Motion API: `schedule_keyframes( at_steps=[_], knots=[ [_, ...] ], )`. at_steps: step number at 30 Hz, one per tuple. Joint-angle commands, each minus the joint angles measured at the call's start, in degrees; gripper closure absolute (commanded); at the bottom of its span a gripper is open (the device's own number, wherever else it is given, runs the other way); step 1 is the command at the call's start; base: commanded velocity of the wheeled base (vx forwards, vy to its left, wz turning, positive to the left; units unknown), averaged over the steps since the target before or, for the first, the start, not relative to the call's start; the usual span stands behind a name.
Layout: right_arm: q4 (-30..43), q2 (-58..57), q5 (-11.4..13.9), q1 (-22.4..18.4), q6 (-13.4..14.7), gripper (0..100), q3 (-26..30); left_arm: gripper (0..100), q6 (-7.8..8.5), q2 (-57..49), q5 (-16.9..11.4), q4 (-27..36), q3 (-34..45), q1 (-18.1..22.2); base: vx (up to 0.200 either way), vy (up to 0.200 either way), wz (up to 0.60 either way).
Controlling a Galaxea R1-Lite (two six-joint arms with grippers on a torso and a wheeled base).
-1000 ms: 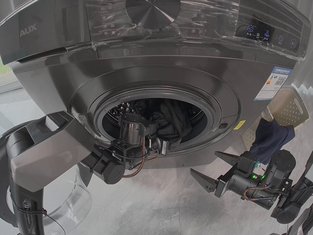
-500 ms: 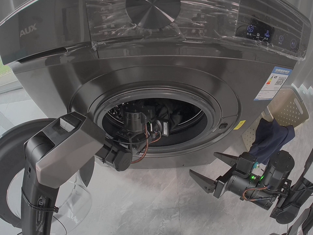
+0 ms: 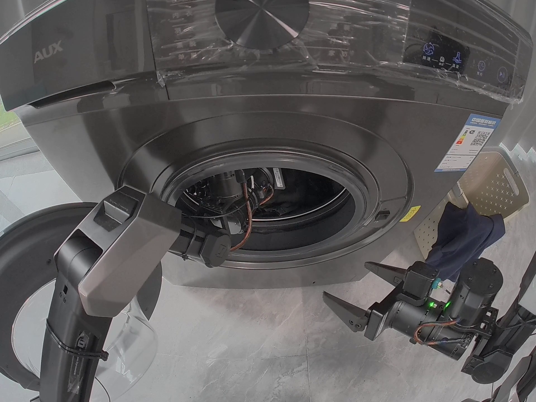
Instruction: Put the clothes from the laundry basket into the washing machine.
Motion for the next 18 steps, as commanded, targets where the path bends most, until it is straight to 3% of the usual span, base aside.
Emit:
schedule_keyframes(
  at_steps=[1,9,18],
  knots=[
    [0.0,0.1,0.1,0.0,0.0,0,0.0,0,-0.08,0.9,0.1,0.2,1.3,0.2,0.000,0.000,0.00],
    [0.0,0.2,0.1,0.0,0.1,0,0.0,0,0.09,-3.5,-1.5,1.1,13.4,-0.9,0.000,0.000,0.00],
    [-0.1,0.8,0.1,0.1,0.0,0,0.0,0,0.18,-0.9,-5.4,1.5,13.2,-1.5,0.000,0.000,0.00]
  ],
)
